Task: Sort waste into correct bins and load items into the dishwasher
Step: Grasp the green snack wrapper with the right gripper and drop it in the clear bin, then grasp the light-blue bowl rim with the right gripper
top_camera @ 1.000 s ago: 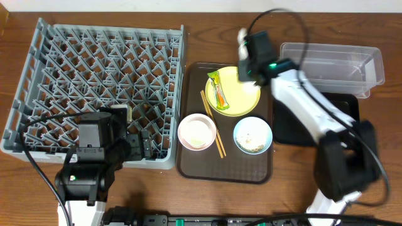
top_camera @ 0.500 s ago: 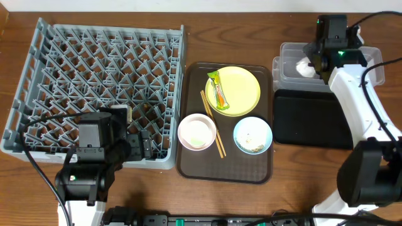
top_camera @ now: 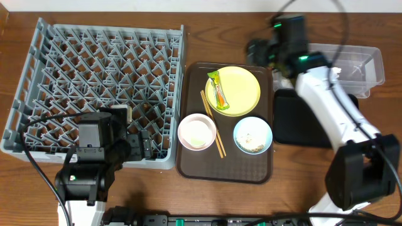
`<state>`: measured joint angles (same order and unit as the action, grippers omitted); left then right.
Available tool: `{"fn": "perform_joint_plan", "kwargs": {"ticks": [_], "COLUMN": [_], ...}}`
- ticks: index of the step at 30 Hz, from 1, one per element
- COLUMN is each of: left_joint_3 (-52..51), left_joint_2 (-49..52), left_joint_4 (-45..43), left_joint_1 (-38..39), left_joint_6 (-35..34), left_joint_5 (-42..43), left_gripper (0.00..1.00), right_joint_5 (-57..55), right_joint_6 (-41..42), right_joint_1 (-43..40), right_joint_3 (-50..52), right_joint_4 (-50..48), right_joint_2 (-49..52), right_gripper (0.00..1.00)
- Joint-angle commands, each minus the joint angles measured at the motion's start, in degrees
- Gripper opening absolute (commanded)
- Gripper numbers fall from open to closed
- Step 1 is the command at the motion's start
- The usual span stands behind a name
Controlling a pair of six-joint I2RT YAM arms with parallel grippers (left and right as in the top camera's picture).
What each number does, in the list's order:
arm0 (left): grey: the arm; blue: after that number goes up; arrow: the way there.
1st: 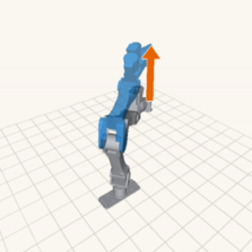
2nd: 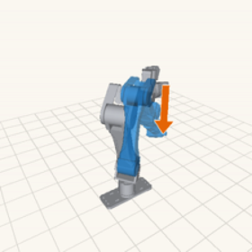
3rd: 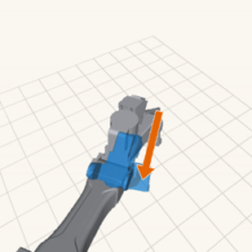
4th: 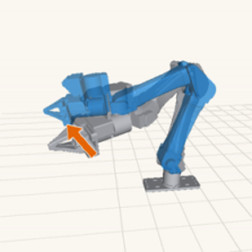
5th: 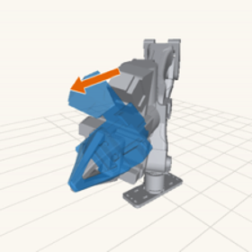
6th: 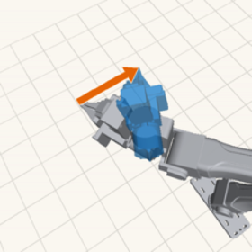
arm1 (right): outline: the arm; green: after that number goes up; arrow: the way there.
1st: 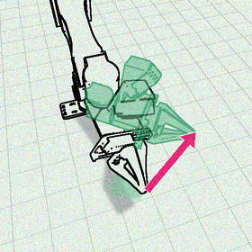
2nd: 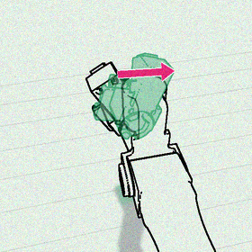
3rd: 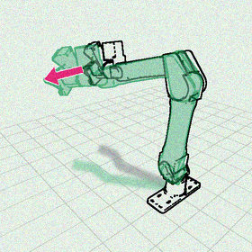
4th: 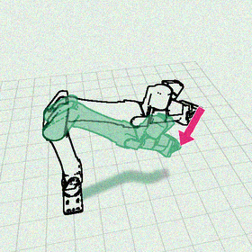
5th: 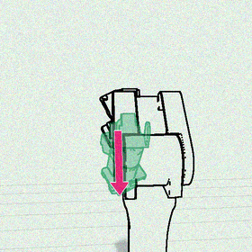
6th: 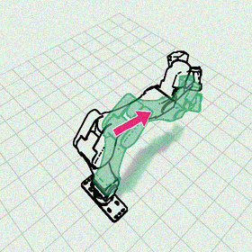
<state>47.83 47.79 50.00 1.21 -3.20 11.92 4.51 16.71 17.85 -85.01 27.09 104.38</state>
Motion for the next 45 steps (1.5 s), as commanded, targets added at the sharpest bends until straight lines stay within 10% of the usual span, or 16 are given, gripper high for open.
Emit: {"fn": "perform_joint_plan", "kwargs": {"ticks": [1, 14, 20, 29, 36, 38, 40, 45], "left_joint_3": [1.5, 1.5, 1.5, 1.5, 1.5, 1.5, 1.5, 1.5], "left_joint_2": [-0.2, -0.2, -0.2, -0.2, -0.2, -0.2, -0.2, -0.2], "left_joint_4": [0.4, 0.6, 0.6, 0.5, 0.6, 0.6, 0.6, 0.6], "left_joint_1": [-0.2, -0.2, -0.2, -0.2, -0.2, -0.2, -0.2, -0.2], "left_joint_6": [-0.5, -0.5, -0.5, -0.5, -0.5, -0.5, -0.5, -0.5], "left_joint_5": [0.5, 0.5, 0.5, 0.5, 0.5, 0.5, 0.5, 0.5], "left_gripper": [0.88, 0.88, 0.88, 0.88, 0.88, 0.88, 0.88, 0.88], "right_joint_5": [-2.2, -4.7, -6.0, -20.5, -22.5, -19.6, -18.2, -7.1], "right_joint_6": [-5.2, -2.8, -2.6, 9.2, 37.1, 41.6, 39.3, 17.0], "right_joint_1": [6.0, 12.9, 12.1, -0.8, -13.8, -16.8, -18.1, -18.0], "right_joint_3": [0.0, 0.0, -0.4, -1.7, -1.4, -1.4, -1.4, -1.4], "right_joint_4": [0.4, 1.8, 2.1, 2.6, 8.5, 7.8, 5.2, 3.3], "right_joint_2": [4.0, 17.4, 16.0, -0.2, -0.4, 0.7, 0.7, -2.3], "right_gripper": [0.9, 0.46, 0.01, 0.01, 0.01, 0.17, 0.57, 0.71]}}
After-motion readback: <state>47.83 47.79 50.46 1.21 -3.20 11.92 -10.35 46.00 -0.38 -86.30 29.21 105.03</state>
